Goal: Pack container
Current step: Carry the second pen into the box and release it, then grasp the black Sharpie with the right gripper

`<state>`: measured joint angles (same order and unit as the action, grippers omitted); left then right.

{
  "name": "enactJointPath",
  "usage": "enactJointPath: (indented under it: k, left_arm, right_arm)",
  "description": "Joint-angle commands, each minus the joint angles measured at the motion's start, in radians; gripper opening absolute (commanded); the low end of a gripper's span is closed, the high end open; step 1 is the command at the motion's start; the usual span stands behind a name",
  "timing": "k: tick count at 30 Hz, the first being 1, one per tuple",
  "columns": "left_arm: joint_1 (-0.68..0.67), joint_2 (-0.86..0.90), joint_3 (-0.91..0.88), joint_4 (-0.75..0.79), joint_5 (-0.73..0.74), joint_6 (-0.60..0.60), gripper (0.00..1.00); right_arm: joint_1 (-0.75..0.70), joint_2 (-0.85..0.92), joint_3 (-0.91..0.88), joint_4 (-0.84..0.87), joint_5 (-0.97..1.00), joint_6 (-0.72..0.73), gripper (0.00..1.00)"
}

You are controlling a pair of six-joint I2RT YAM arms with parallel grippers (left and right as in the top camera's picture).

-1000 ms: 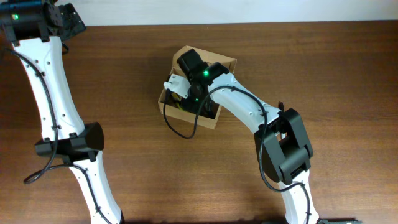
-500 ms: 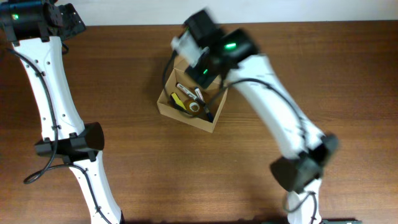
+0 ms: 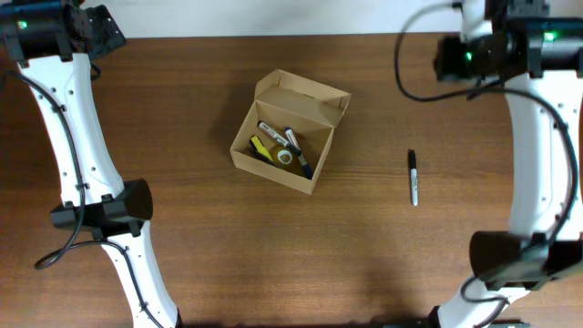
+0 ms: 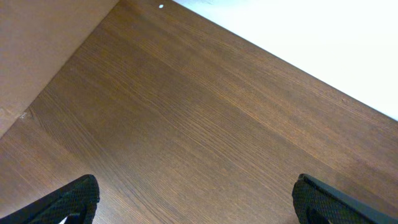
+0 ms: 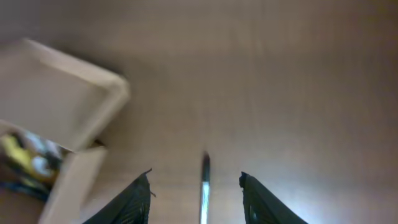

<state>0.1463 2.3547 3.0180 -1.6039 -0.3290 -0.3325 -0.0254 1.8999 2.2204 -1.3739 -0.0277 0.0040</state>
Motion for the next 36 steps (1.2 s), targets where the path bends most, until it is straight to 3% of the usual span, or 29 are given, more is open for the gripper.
enactJointPath:
  k: [1,3,9,20,26,28,31,33,36]
  left_arm:
    - [0.003,0.018,-0.003,0.002,0.0,0.008,1.0]
    - [0.003,0.018,-0.003,0.002,0.0,0.009,1.0]
    - [0.003,0.018,-0.003,0.002,0.0,0.009,1.0]
    - [0.003,0.018,-0.003,0.002,0.0,0.008,1.0]
    - [0.003,0.018,-0.003,0.002,0.0,0.008,1.0]
    - [0.003,0.018,-0.003,0.002,0.0,0.009,1.0]
    - [0.003,0.018,-0.003,0.002,0.0,0.009,1.0]
    - [0.003,0.018,-0.003,0.002,0.0,0.009,1.0]
    - [0.003,0.018,-0.003,0.002,0.0,0.009,1.0]
  right_arm:
    - [-0.01,0.021,-0.263,0.075,-0.045,0.031,0.46]
    - [-0.009,0.021,-0.47,0.201,-0.043,0.032,0.46]
    - [-0.01,0.021,-0.753,0.412,-0.04,0.039,0.5]
    - [-0.041,0.027,-0.943,0.576,-0.016,0.102,0.5]
    - [-0.041,0.045,-1.006,0.645,-0.012,0.121,0.4]
    - [-0.041,0.056,-1.012,0.65,-0.008,0.129,0.28]
    - [-0.041,0.077,-1.012,0.65,-0.005,0.129,0.19]
    - [-0.041,0.087,-1.012,0.649,-0.002,0.134,0.04]
    - [-0.04,0.085,-1.011,0.649,-0.003,0.136,0.04]
